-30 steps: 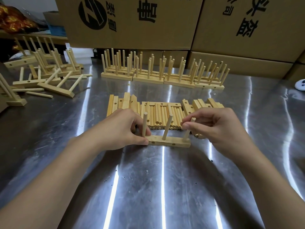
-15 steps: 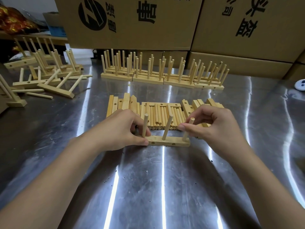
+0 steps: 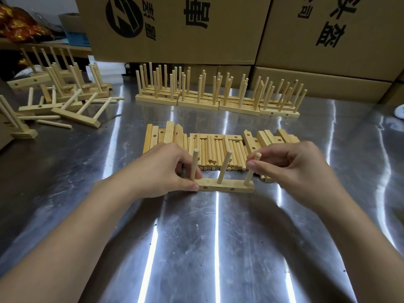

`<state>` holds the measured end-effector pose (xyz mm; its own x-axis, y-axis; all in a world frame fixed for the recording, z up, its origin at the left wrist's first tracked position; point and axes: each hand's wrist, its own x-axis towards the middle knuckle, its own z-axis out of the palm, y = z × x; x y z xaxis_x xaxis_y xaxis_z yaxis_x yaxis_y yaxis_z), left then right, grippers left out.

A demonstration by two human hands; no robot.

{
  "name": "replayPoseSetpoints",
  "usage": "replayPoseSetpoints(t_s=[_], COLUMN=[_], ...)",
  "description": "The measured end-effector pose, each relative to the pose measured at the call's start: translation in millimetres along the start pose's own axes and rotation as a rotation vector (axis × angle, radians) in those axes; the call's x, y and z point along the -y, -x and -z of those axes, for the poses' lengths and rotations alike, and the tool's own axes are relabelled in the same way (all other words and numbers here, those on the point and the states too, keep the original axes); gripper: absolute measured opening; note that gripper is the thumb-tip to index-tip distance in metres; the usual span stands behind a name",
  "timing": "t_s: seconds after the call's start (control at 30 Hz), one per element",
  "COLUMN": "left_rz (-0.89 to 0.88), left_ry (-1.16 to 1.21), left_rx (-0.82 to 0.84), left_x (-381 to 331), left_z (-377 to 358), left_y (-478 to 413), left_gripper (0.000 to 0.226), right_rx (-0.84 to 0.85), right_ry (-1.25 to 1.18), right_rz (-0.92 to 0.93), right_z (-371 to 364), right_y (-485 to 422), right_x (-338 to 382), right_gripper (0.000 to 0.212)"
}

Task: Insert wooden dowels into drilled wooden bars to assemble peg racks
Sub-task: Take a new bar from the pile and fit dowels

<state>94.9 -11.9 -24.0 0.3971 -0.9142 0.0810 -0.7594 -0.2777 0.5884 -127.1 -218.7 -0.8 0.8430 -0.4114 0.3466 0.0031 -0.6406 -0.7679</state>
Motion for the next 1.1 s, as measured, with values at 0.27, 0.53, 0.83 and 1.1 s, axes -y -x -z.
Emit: replayPoseSetpoints(t_s=[0.27, 0.53, 0.83, 1.1], left_rz=[0.007, 0.002, 0.009, -0.001], left_ry=[0.011, 0.006, 0.002, -0.028], left_rx=[0.001, 0.002, 0.002, -0.009], left_x=[0, -1, -1, -2], left_z=[-1, 0, 0, 1], left_y=[1, -1, -1, -2], left_gripper=[0.016, 0.016, 0.016, 0.016], right_rx=[-0.053, 0.139, 0.085, 0.16], right_ry=[0.665, 0.676, 0.85, 0.715], right_rz=[0.107, -0.026, -0.102, -0.036], right_z=[-15, -12, -12, -11], right_y=[1, 3, 2, 2], right_x=[5, 13, 23, 16], right_gripper=[0.057, 0.043, 0.056, 0.045])
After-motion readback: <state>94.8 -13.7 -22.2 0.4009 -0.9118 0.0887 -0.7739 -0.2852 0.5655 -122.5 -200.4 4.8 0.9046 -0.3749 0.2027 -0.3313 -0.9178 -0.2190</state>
